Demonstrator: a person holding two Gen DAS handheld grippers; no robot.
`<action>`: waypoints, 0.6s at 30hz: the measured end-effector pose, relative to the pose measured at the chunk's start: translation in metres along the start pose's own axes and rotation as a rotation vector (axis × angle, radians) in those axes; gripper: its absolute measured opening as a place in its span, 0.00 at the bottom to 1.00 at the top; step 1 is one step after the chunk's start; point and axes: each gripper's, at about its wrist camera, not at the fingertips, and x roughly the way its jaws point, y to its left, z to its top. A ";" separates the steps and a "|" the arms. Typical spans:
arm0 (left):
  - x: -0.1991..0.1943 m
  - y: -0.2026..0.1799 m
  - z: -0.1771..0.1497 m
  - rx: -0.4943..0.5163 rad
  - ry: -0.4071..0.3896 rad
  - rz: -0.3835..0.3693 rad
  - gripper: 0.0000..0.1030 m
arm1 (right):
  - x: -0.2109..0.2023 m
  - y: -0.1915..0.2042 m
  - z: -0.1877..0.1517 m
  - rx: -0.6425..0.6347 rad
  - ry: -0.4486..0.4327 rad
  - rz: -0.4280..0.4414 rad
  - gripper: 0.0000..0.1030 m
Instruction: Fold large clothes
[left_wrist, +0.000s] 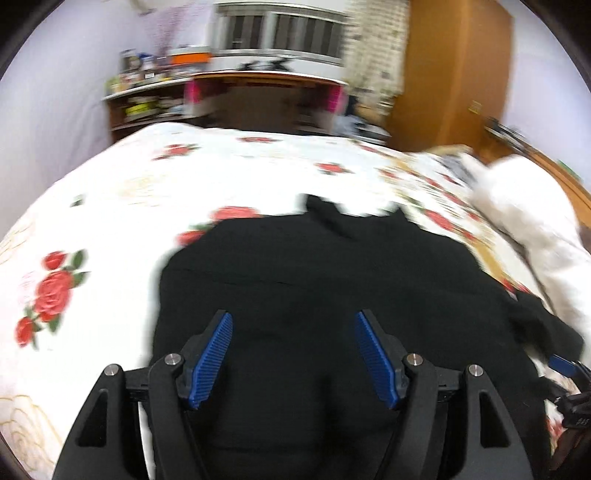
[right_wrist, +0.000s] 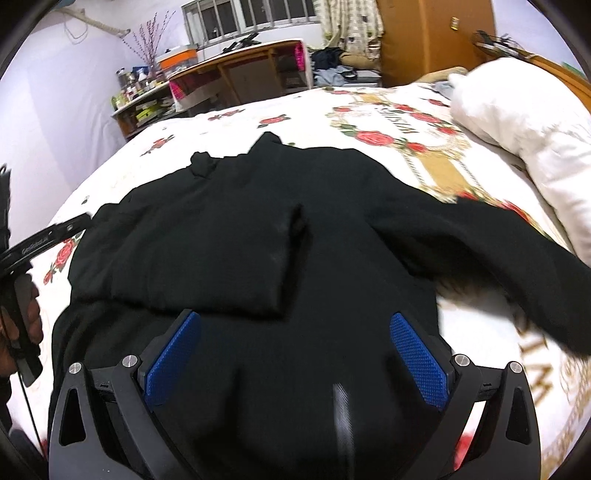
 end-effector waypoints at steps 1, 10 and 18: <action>0.005 0.013 0.001 -0.021 0.002 0.019 0.69 | 0.007 0.003 0.004 0.004 0.006 0.009 0.96; 0.058 0.073 -0.003 -0.167 0.057 0.051 0.67 | 0.095 -0.006 0.027 0.135 0.150 0.004 0.14; 0.097 0.048 -0.016 -0.120 0.115 0.031 0.69 | 0.100 -0.026 0.014 0.126 0.190 -0.097 0.00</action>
